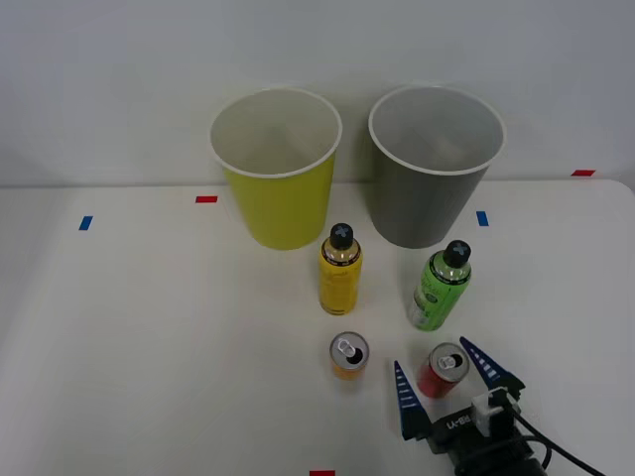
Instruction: Put cans in the gray bin, plastic bottles in the light green bin
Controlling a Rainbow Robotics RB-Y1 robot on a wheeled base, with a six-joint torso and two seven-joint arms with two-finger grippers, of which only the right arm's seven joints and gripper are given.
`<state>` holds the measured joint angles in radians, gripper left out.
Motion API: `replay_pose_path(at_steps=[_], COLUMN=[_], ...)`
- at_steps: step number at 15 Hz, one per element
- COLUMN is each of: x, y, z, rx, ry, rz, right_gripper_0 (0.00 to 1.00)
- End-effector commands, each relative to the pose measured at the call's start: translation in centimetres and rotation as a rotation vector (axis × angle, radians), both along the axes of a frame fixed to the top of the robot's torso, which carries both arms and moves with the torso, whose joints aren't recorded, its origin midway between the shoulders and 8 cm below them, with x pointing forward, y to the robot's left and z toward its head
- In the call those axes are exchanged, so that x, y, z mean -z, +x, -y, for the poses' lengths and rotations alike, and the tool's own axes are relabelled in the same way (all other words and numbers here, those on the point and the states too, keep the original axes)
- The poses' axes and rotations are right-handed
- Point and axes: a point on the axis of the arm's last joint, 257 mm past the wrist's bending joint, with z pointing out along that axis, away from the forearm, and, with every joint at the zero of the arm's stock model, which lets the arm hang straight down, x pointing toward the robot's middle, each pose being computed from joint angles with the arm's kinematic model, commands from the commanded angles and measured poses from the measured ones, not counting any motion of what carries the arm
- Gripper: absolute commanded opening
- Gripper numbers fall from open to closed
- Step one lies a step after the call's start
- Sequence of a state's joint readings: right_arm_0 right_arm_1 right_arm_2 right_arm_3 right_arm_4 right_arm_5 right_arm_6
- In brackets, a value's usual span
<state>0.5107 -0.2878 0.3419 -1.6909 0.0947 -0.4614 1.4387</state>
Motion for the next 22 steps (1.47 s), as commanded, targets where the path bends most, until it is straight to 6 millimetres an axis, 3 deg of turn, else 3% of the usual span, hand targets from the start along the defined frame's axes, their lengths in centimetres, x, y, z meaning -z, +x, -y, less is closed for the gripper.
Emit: replay_pose_path(at_steps=[1, 2, 3, 4, 6, 12, 18, 22], x=[-0.3, -0.3, -0.4, -0.5, -0.6, -0.8, -2.0, -5.1], y=[-0.1, -0.1, 0.0, 0.0, 0.1, -0.3, -2.3, -4.7], z=[-0.5, -0.4, -0.5, -0.6, -0.5, 0.8, 1.9, 3.8], rx=[-0.006, -0.007, -0.01, -0.012, -0.008, -0.022, -0.008, -0.007], ry=[0.001, -0.005, -0.008, -0.005, -0.001, 0.012, 0.023, 0.033], rz=[0.007, 0.009, 0.012, 0.016, 0.015, 0.008, 0.011, 0.029], right_gripper_0=[1.0, 0.83, 0.53, 0.4, 0.31, 0.28, 0.26, 0.25])
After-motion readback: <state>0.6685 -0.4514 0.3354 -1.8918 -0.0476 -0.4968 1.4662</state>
